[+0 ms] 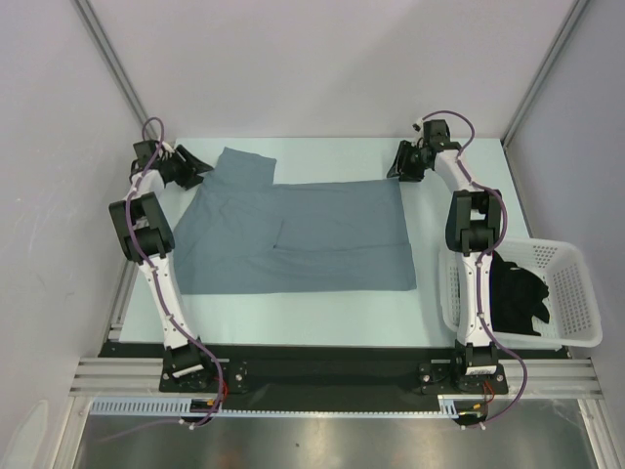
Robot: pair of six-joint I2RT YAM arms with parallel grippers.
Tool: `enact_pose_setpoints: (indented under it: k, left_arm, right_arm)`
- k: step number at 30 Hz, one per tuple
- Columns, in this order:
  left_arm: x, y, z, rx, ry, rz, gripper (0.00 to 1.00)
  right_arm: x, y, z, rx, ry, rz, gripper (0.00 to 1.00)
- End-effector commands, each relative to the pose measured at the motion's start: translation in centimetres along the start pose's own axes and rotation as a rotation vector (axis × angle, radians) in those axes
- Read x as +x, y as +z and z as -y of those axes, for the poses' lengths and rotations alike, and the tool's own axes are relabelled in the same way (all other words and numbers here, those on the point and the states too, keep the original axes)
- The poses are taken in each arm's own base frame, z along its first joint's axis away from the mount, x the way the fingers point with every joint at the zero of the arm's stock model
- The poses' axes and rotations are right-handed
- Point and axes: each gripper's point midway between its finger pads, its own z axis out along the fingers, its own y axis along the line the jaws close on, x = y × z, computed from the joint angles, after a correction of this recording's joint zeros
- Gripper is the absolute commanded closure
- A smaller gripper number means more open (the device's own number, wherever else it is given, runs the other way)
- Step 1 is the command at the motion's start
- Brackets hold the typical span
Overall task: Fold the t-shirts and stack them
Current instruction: Fold the tshirt
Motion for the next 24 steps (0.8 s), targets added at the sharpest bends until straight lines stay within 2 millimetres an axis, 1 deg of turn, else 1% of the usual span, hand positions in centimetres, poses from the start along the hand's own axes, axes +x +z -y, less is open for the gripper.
enact_pose_setpoints:
  k: [1, 5, 6, 8, 10, 14, 16, 17, 19, 21, 22, 23, 24]
  left_arm:
    - [0.1, 0.4, -0.4, 0.042, -0.027, -0.009, 0.42]
    - [0.5, 0.3, -0.4, 0.06, -0.031, -0.021, 0.45]
    - [0.6, 0.2, -0.3, 0.062, -0.035, -0.024, 0.48]
    - [0.9, 0.2, -0.4, 0.072, -0.044, -0.023, 0.49]
    - [1.1, 0.0, -0.3, 0.075, -0.058, -0.019, 0.51]
    - [1.2, 0.0, -0.3, 0.076, -0.054, -0.014, 0.53]
    - [1.0, -0.1, -0.2, 0.079, -0.05, -0.009, 0.56]
    - [0.9, -0.1, -0.2, 0.079, -0.053, -0.007, 0.56]
    - [0.7, -0.1, 0.2, 0.09, -0.056, -0.002, 0.59]
    - [0.6, -0.2, 0.4, 0.097, -0.063, 0.003, 0.62]
    - [0.6, -0.1, 0.5, 0.098, -0.064, 0.002, 0.64]
    - [0.5, -0.1, 0.6, 0.1, -0.063, 0.006, 0.65]
    - [0.4, -0.1, 0.7, 0.11, -0.068, 0.006, 0.67]
  right_arm:
    - [0.9, 1.0, 0.7, 0.005, 0.022, -0.031, 0.5]
    - [0.7, 0.9, 1.1, 0.013, 0.022, -0.025, 0.5]
    - [0.6, 0.8, 1.2, 0.014, 0.023, -0.025, 0.51]
    - [0.4, 0.7, 1.0, 0.012, 0.022, -0.022, 0.55]
    - [0.3, 0.6, 1.1, 0.017, 0.02, -0.021, 0.55]
    - [0.2, 0.2, 2.1, 0.077, 0.017, -0.021, 0.54]
    - [0.3, 0.2, 2.2, 0.09, 0.02, -0.026, 0.53]
    - [0.5, 0.0, 2.5, 0.109, 0.028, -0.032, 0.53]
    - [0.8, 0.2, 2.4, 0.11, 0.036, -0.041, 0.54]
    - [1.2, 0.3, 2.3, 0.112, 0.033, -0.053, 0.56]
    - [1.3, 0.4, 2.2, 0.113, 0.036, -0.055, 0.59]
    - [1.4, 0.5, 2.2, 0.106, 0.041, -0.057, 0.66]
    - [1.3, 0.6, 2.0, 0.092, 0.049, -0.052, 0.67]
